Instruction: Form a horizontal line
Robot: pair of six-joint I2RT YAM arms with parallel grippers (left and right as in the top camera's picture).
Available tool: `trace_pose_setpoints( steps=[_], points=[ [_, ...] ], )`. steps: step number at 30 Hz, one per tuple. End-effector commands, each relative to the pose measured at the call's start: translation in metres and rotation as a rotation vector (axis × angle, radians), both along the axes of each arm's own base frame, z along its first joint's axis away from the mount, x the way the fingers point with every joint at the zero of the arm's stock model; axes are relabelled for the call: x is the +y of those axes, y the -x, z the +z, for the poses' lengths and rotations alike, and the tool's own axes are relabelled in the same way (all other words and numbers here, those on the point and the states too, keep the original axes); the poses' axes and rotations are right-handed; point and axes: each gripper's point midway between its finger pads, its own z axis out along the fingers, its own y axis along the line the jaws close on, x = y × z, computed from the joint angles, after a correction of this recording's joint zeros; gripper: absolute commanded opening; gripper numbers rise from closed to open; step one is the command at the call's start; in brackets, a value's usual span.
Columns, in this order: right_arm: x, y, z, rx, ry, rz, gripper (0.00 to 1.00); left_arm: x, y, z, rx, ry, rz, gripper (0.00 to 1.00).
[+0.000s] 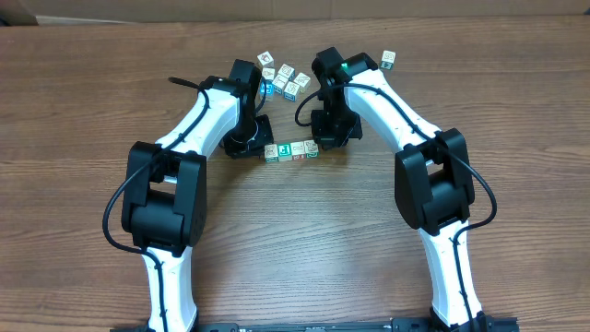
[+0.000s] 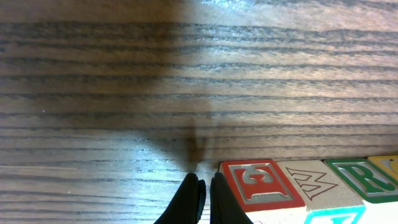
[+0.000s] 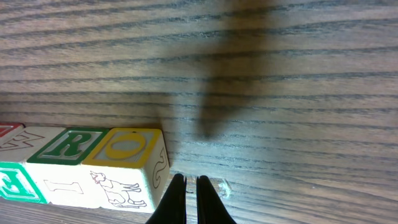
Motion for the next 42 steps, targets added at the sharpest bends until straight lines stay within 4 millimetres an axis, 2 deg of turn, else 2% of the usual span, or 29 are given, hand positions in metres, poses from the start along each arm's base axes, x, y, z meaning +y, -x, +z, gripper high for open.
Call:
trace_pose_setpoints(
  steps=[1, 42],
  points=[
    [0.0029, -0.0003, 0.008, -0.016, -0.008, -0.009, 0.04, -0.0076, 0.0055, -0.007, 0.017, 0.007, -0.021, 0.04],
    [0.0003, 0.0053, 0.0081, 0.009, 0.004, -0.024, 0.04, -0.012, -0.0037, -0.0062, -0.023, 0.019, -0.025, 0.05]
  ],
)
